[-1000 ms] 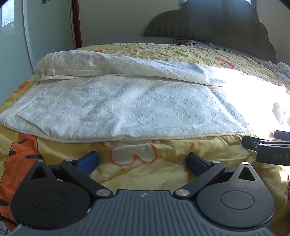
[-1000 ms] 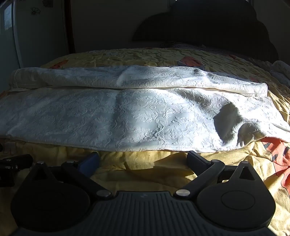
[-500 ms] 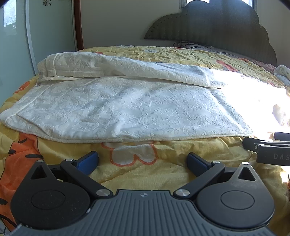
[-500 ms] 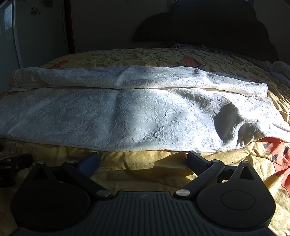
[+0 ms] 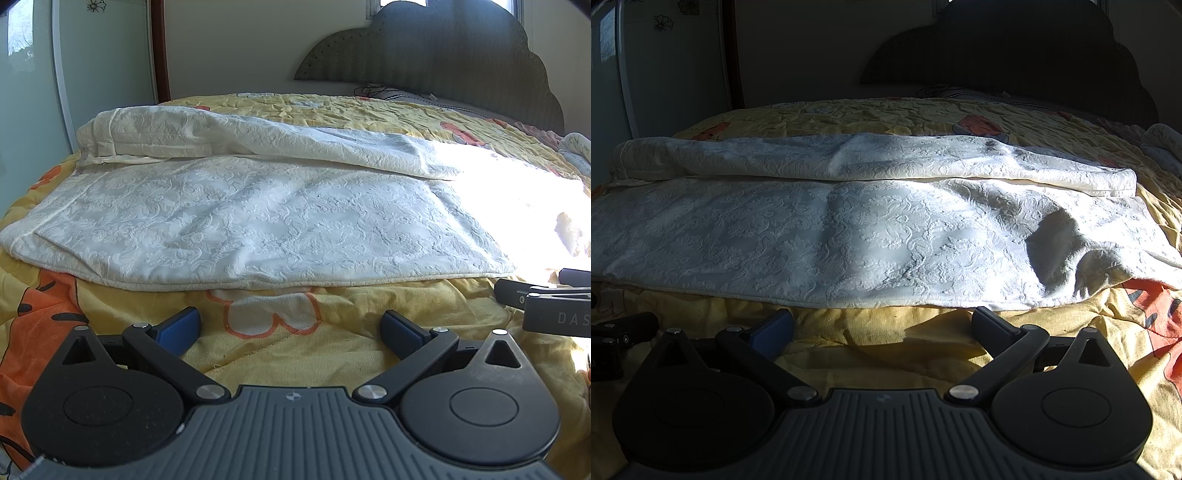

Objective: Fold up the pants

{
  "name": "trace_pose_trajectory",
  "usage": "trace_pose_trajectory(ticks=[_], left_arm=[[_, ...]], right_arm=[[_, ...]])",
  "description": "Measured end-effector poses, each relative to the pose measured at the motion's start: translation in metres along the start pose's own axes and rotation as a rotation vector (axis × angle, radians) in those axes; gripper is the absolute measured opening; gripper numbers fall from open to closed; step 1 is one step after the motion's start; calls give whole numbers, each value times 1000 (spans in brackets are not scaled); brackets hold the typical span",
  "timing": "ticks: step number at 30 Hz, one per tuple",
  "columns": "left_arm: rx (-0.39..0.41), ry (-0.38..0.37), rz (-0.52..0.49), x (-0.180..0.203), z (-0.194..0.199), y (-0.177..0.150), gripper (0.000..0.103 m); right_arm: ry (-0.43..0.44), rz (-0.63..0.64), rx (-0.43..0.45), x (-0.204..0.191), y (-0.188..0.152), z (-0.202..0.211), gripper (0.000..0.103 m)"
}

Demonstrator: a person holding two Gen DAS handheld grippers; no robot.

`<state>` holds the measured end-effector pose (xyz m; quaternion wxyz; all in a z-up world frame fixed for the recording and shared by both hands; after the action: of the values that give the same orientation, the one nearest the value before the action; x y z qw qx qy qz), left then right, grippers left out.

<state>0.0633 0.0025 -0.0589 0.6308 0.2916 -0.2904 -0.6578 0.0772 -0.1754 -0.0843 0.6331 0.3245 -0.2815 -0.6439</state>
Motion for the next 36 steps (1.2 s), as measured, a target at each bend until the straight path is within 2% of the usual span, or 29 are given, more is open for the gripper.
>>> trace_pose_trajectory(ticks=[36], left_arm=[[5,2,0,1,0,-2,103]], right_arm=[[0,0,0,0,0,0,103]])
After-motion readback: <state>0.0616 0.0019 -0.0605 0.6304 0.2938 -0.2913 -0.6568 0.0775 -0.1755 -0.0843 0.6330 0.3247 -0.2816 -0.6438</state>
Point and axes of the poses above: each gripper's, at about its wrist camera, not at the fingertips, and z roughly against the way its jaws point, x to its right, y to its top, the point moved 9 cm from there along -z, roughly the way its jaws point, and after that the axes turned 1 degree about -y, right-handed, at the moved point
